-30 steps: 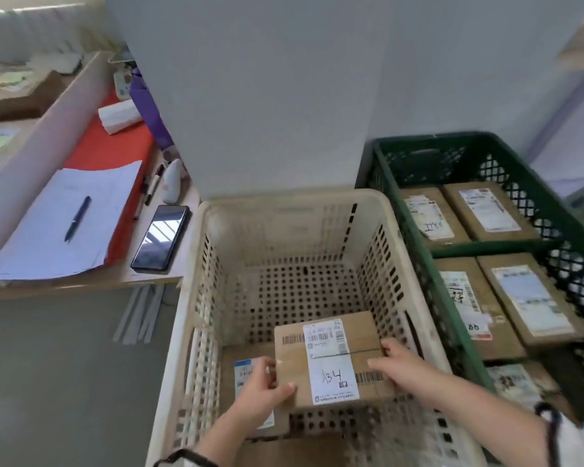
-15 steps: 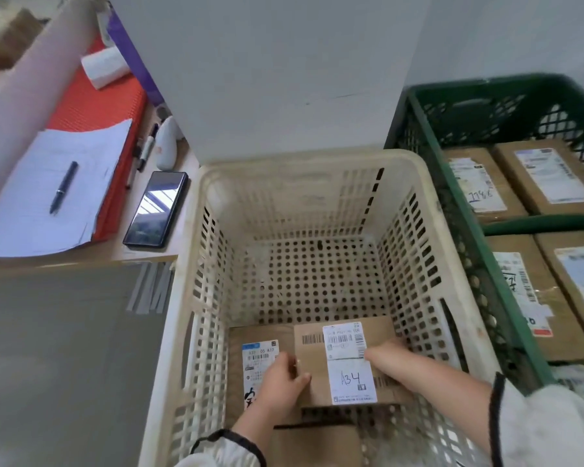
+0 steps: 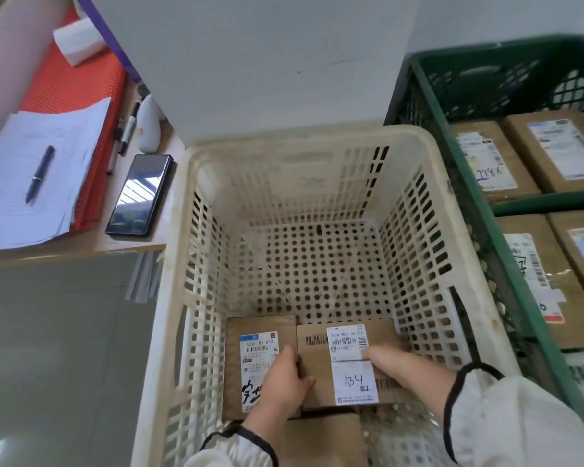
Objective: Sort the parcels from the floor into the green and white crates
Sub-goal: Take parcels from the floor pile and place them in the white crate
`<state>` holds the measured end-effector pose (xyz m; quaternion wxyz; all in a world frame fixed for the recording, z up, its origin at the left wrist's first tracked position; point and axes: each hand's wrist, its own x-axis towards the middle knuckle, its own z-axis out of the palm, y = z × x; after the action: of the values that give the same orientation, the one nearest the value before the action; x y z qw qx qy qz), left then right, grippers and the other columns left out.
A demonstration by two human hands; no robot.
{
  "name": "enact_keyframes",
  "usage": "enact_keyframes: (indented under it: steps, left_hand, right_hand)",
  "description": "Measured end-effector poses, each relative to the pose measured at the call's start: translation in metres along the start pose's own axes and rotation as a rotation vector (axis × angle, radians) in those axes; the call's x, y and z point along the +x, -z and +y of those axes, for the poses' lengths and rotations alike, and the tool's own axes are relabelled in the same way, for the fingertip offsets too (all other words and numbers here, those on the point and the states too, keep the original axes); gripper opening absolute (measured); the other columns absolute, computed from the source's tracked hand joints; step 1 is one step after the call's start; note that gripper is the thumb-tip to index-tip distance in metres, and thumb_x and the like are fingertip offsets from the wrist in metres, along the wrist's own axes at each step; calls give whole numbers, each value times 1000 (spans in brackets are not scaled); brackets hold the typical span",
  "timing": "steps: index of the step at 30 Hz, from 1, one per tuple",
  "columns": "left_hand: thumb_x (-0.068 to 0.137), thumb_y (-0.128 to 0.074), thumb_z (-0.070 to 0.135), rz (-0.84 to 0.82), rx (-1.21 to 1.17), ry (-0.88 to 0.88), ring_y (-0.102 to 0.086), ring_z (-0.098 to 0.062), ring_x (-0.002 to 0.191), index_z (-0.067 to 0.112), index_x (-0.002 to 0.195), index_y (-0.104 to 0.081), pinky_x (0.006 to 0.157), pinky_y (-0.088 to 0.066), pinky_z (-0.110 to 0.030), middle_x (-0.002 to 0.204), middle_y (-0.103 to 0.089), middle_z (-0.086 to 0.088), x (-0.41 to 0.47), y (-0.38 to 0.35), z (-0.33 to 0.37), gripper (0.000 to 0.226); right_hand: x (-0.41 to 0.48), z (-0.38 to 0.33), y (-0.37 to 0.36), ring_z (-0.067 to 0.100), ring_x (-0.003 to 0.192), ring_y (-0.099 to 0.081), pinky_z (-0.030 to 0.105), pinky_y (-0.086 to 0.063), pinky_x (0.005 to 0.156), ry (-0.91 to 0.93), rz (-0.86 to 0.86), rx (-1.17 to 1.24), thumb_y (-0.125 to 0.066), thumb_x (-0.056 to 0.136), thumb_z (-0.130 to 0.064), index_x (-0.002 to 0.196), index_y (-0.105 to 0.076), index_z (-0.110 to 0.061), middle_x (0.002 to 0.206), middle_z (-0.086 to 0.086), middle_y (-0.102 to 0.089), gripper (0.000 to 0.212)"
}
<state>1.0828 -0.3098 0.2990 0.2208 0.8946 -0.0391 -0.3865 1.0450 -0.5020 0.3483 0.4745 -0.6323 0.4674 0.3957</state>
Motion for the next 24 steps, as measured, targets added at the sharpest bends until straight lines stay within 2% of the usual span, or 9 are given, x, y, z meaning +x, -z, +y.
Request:
enact_keyframes:
  steps: [2,5,6,9,12,16,18,20,24]
  left_hand:
    - [80,-72,24,3,7,8,-52,-7,80,27,85,-40,66,-39,-20,87,-52,13,1,-2,0,33]
    - [79,-73,23,-6,-13,21,-52,-6,79,30,81,-37,63,-38,-17,85,-52,15,3,-3,-1,37]
    - [79,-73,22,-12,-28,25,-51,-5,78,30,81,-37,61,-38,-16,86,-52,15,3,-3,-1,38]
    - [83,-71,22,-26,-133,46,-54,-4,84,25,96,-43,66,-42,-15,98,-59,10,0,2,4,30]
    - [91,-61,26,16,-225,48,-57,-4,85,19,118,-44,64,-42,-14,99,-60,8,-10,19,13,33]
    - [93,-56,32,48,-309,-31,-60,-5,86,25,125,-44,62,-43,-16,98,-60,9,-34,66,25,35]
    - [94,-56,32,89,-350,-87,-61,-5,92,29,125,-44,71,-47,-18,102,-60,11,-51,96,30,34]
    - [94,-57,30,155,-418,-136,-61,-4,96,32,123,-45,77,-48,-18,105,-59,14,-72,127,35,32]
    - [92,-60,24,341,-590,-201,-68,-5,82,35,114,-52,71,-48,-19,98,-67,4,-131,185,34,25]
  right_hand:
    - [3,3,-3,24,103,-61,21,-47,73,-12,4,8,-40,98,-10,120,-58,-4,122,12,-63,29]
    - [3,4,-5,21,95,-60,17,-42,56,-13,-6,-3,-42,98,-13,123,-58,-5,121,11,-64,31]
    - [4,4,-4,21,97,-61,17,-43,57,-13,-4,-3,-42,99,-14,122,-59,-5,120,11,-64,30]
    - [1,-1,1,22,101,-61,23,-45,77,-22,7,-32,-42,99,-16,119,-60,-4,119,10,-64,30]
    - [-6,-17,10,22,108,-57,27,-44,86,-24,55,-81,-41,98,-18,122,-56,-4,126,11,-58,32]
    - [-34,-48,30,38,135,-34,47,-40,101,-40,14,-50,-46,95,-36,146,-27,-9,152,19,-25,61]
    - [-51,-61,41,39,140,-22,54,-32,107,28,-11,94,-51,94,-39,150,-19,-13,157,16,-15,69]
    - [-70,-72,53,36,143,-18,55,-26,109,131,-28,216,-54,93,-37,150,-18,-16,158,13,-13,71]
    - [-125,-83,71,33,141,-26,54,-27,109,342,-50,350,-56,91,-38,149,-23,-22,156,10,-20,69]
